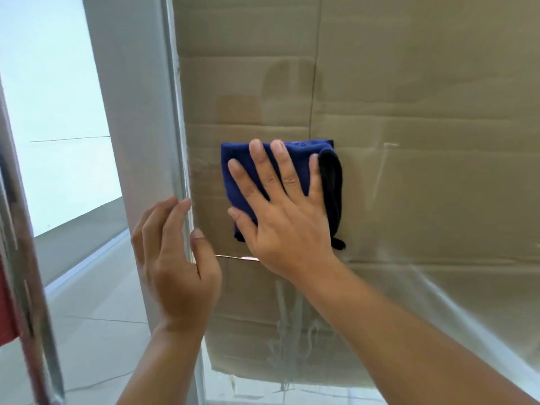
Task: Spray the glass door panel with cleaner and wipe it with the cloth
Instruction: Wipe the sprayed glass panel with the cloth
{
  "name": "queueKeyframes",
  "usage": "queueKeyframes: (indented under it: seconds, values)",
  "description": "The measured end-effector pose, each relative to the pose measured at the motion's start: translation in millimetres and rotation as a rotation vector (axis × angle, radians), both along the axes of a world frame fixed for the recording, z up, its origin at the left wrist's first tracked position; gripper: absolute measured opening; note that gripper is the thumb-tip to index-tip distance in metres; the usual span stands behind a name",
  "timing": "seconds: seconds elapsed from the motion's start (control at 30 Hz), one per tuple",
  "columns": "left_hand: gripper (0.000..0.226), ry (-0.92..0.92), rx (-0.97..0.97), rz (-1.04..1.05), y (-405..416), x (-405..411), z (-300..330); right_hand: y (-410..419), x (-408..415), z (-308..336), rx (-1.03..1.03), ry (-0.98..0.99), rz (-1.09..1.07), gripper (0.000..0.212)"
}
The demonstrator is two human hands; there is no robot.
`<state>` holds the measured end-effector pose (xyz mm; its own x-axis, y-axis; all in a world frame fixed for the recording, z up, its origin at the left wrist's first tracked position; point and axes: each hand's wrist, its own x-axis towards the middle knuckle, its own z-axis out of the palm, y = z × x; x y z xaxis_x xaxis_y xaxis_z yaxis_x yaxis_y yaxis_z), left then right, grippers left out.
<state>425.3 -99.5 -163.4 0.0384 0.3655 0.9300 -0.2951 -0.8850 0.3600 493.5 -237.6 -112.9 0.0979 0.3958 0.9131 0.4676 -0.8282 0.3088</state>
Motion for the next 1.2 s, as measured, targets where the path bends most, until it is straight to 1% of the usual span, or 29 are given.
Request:
queueKeyframes:
  seconds: [0.13, 0.23, 0.3, 0.37, 0.4, 0.43, 0.47, 0.57, 0.6, 0.63, 0.7, 0.8, 0.9, 0.97, 1.07, 1.13, 1.2]
  values:
    - [0.038, 0.010, 0.042, -0.007, -15.3, 2.8, -2.6, -61.9, 11.7, -12.2, 0.206, -0.005, -0.111, 0.062]
    - [0.038, 0.008, 0.077, -0.030, -24.3, 6.0, -7.2, -109.0, 19.5, -18.8, 0.431, 0.045, -0.242, 0.067]
    - [0.038, 0.011, 0.115, -0.053, -28.6, 8.6, -9.3, -121.9, 22.7, -19.2, 0.600, 0.096, -0.285, 0.067]
    - [0.038, 0.015, 0.132, -0.060, -31.3, 9.1, -9.8, -113.4, 21.8, -16.7, 0.704, 0.114, -0.298, 0.066]
    - [0.038, 0.013, 0.133, -0.059, -31.5, 9.2, -9.9, -102.3, 19.5, -15.5, 0.716, 0.111, -0.296, 0.066]
    - [0.038, 0.009, 0.132, -0.058, -31.3, 9.1, -10.1, -88.3, 16.3, -16.1, 0.684, 0.103, -0.278, 0.066]
    - [0.038, 0.004, 0.129, -0.058, -30.7, 8.9, -10.3, -72.8, 12.8, -19.0, 0.604, 0.093, -0.238, 0.065]
    - [0.039, 0.009, 0.123, -0.059, -29.1, 9.3, -9.3, -29.2, 1.2, -37.3, 0.227, 0.077, -0.085, 0.063]
    - [0.040, 0.017, 0.127, -0.061, -29.4, 9.6, -9.3, -20.6, -1.2, -42.9, 0.133, 0.072, -0.053, 0.061]
    - [0.040, 0.025, 0.130, -0.062, -29.9, 9.7, -10.0, -16.5, -2.0, -46.5, 0.080, 0.068, -0.030, 0.059]
    - [0.042, 0.034, 0.132, -0.065, -30.1, 10.3, -10.7, -19.2, 0.0, -48.4, 0.065, 0.056, -0.009, 0.057]
    - [0.042, 0.040, 0.114, -0.067, -30.2, 10.1, -12.1, -46.6, 6.2, -52.1, 0.125, 0.022, -0.052, 0.056]
    - [0.042, 0.055, 0.098, -0.069, -30.5, 10.5, -14.0, -87.1, 14.8, -60.7, 0.252, 0.018, -0.148, 0.060]
    - [0.042, 0.082, 0.093, -0.080, -31.2, 10.1, -16.8, -116.8, 20.9, -68.5, 0.373, 0.037, -0.220, 0.064]
    - [0.045, 0.159, 0.094, -0.095, -31.1, 8.1, -21.0, -151.4, 25.0, -77.8, 0.612, 0.106, -0.312, 0.068]
    - [0.047, 0.203, 0.117, -0.090, -29.2, 7.2, -22.6, -157.2, 25.3, -79.1, 0.764, 0.166, -0.300, 0.067]
    - [0.048, 0.224, 0.128, -0.085, -28.9, 7.2, -23.9, -147.2, 24.4, -76.0, 0.842, 0.195, -0.267, 0.067]
